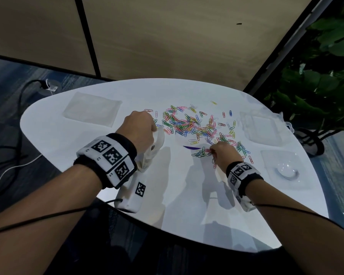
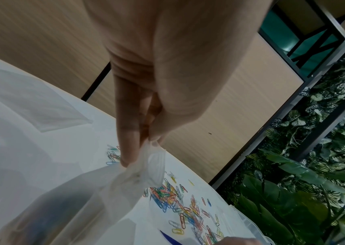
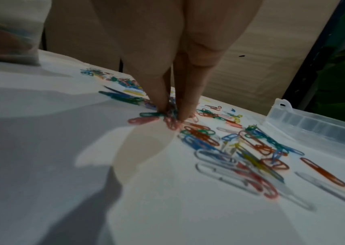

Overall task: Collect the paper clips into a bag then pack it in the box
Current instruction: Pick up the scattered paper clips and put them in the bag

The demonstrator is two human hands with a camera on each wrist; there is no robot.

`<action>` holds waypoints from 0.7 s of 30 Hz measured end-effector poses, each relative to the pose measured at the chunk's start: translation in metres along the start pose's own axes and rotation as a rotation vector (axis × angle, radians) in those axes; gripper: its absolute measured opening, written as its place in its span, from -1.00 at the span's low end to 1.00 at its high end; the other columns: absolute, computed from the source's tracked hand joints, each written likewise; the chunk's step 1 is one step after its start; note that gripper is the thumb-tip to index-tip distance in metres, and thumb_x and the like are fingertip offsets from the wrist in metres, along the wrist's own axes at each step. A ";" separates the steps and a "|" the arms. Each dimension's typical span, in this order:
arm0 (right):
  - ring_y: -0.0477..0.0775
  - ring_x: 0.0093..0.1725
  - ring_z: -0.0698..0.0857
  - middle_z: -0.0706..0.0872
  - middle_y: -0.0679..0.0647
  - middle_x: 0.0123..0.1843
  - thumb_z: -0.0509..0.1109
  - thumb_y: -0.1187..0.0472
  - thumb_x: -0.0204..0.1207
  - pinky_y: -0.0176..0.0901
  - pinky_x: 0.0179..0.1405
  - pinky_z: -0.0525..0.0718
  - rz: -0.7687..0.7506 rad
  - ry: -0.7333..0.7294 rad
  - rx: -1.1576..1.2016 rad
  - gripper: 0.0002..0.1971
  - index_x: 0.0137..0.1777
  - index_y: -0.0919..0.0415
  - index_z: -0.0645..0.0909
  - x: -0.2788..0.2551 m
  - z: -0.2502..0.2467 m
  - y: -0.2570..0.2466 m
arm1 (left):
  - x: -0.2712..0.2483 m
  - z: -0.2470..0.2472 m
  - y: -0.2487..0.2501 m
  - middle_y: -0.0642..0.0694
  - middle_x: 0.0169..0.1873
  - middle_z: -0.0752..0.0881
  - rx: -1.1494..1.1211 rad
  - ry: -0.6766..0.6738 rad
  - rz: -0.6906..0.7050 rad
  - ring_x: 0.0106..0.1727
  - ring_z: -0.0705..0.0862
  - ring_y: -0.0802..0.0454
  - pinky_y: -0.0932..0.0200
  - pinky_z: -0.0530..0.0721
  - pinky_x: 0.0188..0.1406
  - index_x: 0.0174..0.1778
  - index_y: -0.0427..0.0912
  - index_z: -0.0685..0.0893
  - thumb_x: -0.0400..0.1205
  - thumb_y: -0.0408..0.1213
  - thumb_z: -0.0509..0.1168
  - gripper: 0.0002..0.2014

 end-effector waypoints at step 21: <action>0.11 0.00 0.79 0.75 0.25 -0.05 0.35 0.44 0.61 -0.30 -0.02 0.79 0.289 -0.290 1.965 -0.90 0.03 0.48 0.65 -0.032 -0.069 -0.073 | 0.002 0.026 0.053 -0.27 -0.18 0.86 -0.047 -0.085 -0.027 -0.15 0.86 -0.21 -0.09 0.85 -0.01 -0.10 -0.38 0.83 0.49 -0.57 0.27 -0.77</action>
Point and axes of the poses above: each hand's wrist, its own x-axis towards the middle knuckle, its own z-axis out of the palm, y = z × x, the point moved 7 cm from there along x, towards the middle knuckle
